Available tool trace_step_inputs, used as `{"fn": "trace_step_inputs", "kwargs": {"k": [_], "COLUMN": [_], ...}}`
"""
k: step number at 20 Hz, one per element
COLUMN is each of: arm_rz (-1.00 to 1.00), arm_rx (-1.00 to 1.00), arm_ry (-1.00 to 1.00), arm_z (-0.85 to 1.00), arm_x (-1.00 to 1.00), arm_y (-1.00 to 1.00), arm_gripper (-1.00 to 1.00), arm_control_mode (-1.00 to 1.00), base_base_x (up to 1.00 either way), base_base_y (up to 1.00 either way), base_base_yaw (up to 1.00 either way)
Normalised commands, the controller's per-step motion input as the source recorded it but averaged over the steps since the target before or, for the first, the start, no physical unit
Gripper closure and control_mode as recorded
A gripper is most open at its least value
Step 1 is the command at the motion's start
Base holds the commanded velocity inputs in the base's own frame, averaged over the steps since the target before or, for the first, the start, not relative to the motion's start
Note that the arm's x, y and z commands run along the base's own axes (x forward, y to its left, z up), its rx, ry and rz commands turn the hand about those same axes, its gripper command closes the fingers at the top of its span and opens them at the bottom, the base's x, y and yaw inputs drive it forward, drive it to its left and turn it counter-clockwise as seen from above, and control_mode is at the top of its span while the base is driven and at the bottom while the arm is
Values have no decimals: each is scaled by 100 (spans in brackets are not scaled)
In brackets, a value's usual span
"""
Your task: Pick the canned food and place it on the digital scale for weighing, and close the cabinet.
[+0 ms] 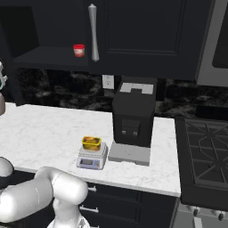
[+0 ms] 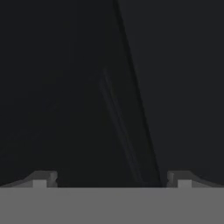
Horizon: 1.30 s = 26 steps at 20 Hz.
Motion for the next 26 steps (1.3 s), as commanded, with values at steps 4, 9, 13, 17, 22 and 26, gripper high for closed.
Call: {"fn": "trace_step_inputs", "kwargs": {"k": [4, 9, 13, 17, 22, 26], "arm_rz": [2, 0, -9, -12, -8, -2], "arm_rx": [9, 5, 0, 0, 1, 4], "arm_ry": [18, 8, 5, 0, 0, 0], "arm_z": [0, 0, 0, 0, 0, 5], "arm_x": [100, 100, 100, 100, 100, 99], "arm_y": [-52, -49, -50, -57, -54, -50], "arm_gripper": [-100, -100, -100, -100, -100, -100], "arm_control_mode": [-100, -100, -100, -100, -100, -100], "base_base_x": [0, 0, 0, 0, 0, 0], "base_base_y": [0, 0, 0, 0, 0, 0], "base_base_yaw": [0, 0, 0, 0, 0, 0]}}
